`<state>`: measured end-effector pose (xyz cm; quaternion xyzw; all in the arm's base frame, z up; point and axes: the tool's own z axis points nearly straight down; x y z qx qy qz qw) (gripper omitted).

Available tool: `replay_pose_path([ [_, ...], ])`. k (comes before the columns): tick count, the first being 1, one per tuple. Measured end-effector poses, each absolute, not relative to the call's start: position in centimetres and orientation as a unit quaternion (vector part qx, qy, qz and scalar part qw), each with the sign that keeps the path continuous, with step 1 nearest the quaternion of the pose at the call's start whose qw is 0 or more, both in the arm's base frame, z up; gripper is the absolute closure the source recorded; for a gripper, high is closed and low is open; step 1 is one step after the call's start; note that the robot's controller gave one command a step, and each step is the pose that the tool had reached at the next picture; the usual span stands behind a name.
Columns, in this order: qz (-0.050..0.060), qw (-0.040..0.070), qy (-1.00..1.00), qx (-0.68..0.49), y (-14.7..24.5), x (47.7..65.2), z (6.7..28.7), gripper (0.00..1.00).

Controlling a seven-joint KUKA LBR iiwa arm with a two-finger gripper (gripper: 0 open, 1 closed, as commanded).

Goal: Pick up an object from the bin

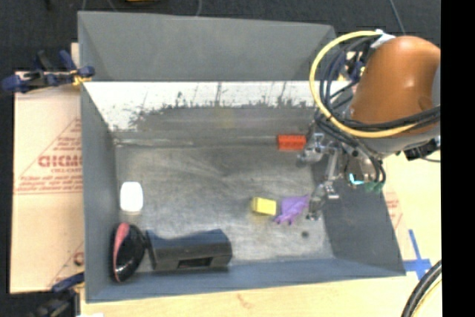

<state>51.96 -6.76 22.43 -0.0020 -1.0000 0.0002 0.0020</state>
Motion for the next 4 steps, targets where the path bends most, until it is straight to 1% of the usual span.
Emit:
replay_pose_path([
  [1,0.001,-0.002,-1.0,-0.001,-6.7,52.1,22.8,0.0],
  [2,0.001,-0.004,-0.999,0.051,-7.7,52.6,18.0,0.0],
  [3,0.001,-0.002,-0.982,0.189,-11.0,54.2,16.2,0.0],
  [4,0.0,-0.002,-0.998,0.059,-7.7,52.7,14.1,0.0],
])
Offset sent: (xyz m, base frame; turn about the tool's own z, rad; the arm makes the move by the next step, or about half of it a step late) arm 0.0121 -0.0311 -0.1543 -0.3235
